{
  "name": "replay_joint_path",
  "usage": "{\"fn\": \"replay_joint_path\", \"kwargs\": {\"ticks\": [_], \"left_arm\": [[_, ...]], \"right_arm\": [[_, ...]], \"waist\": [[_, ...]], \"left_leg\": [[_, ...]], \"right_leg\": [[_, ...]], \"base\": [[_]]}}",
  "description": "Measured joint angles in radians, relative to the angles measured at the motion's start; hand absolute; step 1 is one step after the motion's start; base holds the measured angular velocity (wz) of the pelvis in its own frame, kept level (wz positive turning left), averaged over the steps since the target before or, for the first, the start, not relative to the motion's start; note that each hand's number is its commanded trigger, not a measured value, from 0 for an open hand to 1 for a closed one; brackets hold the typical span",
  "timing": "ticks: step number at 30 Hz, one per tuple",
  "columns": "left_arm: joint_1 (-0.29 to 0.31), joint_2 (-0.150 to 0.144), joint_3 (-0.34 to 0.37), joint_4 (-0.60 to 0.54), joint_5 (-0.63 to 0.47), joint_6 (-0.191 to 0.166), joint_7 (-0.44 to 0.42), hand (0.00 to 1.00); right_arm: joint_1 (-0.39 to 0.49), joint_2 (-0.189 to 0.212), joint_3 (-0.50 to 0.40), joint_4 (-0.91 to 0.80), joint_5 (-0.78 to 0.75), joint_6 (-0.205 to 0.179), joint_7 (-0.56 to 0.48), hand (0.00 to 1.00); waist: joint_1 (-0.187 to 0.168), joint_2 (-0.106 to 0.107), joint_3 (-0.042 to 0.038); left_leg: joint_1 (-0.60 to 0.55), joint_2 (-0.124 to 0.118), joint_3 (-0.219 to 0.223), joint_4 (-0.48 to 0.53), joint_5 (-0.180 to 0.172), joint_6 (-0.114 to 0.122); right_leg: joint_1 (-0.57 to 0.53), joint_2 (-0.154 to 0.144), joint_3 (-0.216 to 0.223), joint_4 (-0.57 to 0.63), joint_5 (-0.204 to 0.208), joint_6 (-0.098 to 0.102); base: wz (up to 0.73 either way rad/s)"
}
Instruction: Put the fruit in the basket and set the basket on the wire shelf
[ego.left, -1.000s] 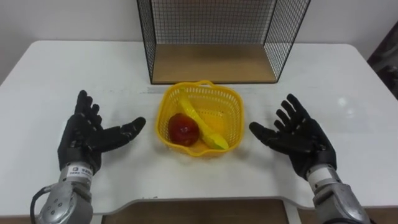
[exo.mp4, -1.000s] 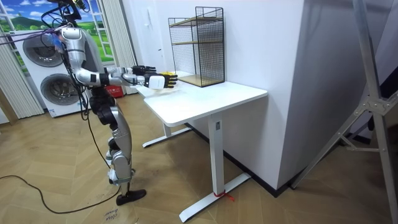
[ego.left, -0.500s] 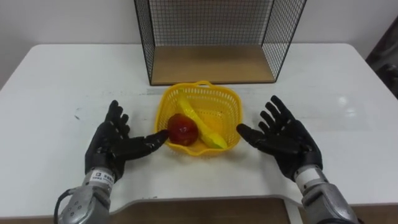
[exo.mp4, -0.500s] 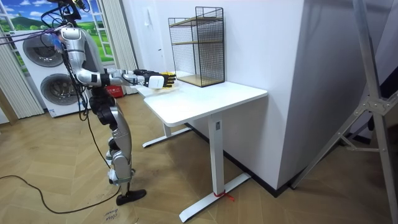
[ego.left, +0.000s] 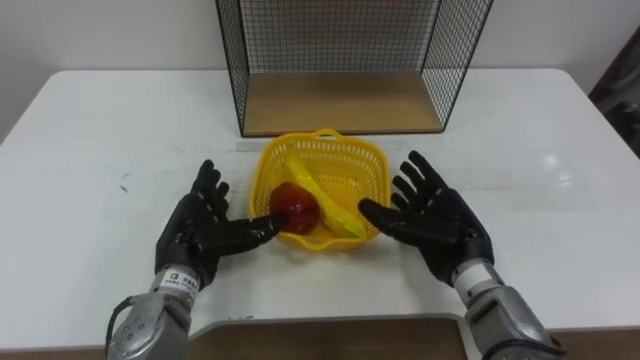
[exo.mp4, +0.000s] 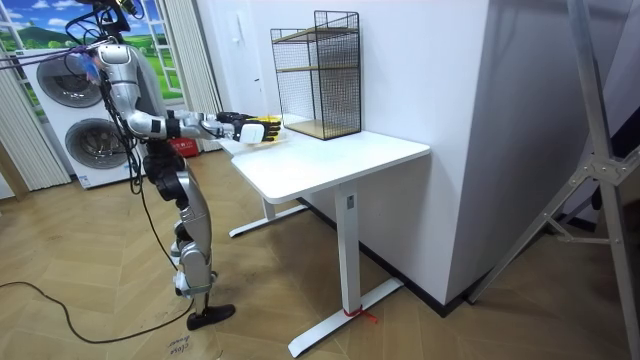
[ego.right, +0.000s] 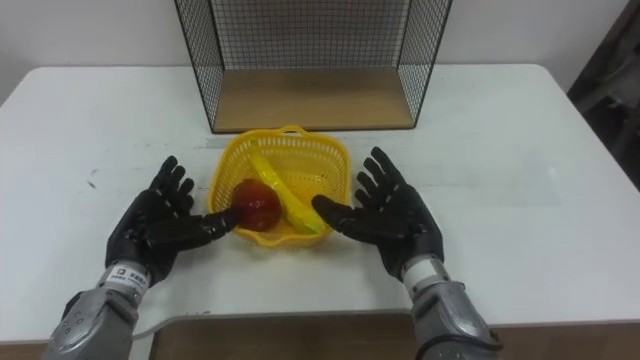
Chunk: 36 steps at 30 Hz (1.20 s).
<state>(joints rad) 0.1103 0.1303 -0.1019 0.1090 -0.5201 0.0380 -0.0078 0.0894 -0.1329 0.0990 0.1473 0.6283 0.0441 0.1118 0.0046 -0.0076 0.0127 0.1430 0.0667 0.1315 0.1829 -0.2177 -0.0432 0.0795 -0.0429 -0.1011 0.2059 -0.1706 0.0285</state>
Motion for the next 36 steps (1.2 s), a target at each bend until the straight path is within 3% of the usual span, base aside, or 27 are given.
{"fn": "replay_joint_path", "kwargs": {"ticks": [26, 33, 36], "left_arm": [[-0.009, -0.006, -0.003, 0.013, -0.001, -0.001, -0.004, 0.0], [-0.046, -0.006, -0.066, 0.022, 0.0, -0.001, -0.003, 0.0], [-0.071, -0.026, -0.092, 0.023, 0.0, 0.0, -0.004, 0.0]], "right_arm": [[-0.012, 0.011, 0.043, 0.035, 0.004, 0.0, 0.011, 0.0], [-0.029, 0.012, 0.079, 0.035, 0.045, -0.005, -0.014, 0.0], [-0.035, 0.012, 0.094, 0.036, 0.042, -0.009, -0.02, 0.0]], "waist": [[-0.001, -0.001, 0.0015], [-0.007, 0.005, 0.0072], [-0.009, 0.004, 0.0083]], "left_leg": [[0.002, 0.0, 0.0, 0.0, 0.0, 0.0], [0.002, 0.0, 0.0, 0.0, 0.0, 0.0], [0.004, 0.0, 0.0, -0.001, 0.0, 0.0]], "right_leg": [[0.002, 0.0, 0.003, -0.001, 0.0, 0.0], [0.002, 0.001, 0.003, -0.002, 0.0, 0.0], [0.003, 0.002, 0.006, -0.002, 0.0, 0.0]], "base": [[0.0], [0.0], [0.0]]}}
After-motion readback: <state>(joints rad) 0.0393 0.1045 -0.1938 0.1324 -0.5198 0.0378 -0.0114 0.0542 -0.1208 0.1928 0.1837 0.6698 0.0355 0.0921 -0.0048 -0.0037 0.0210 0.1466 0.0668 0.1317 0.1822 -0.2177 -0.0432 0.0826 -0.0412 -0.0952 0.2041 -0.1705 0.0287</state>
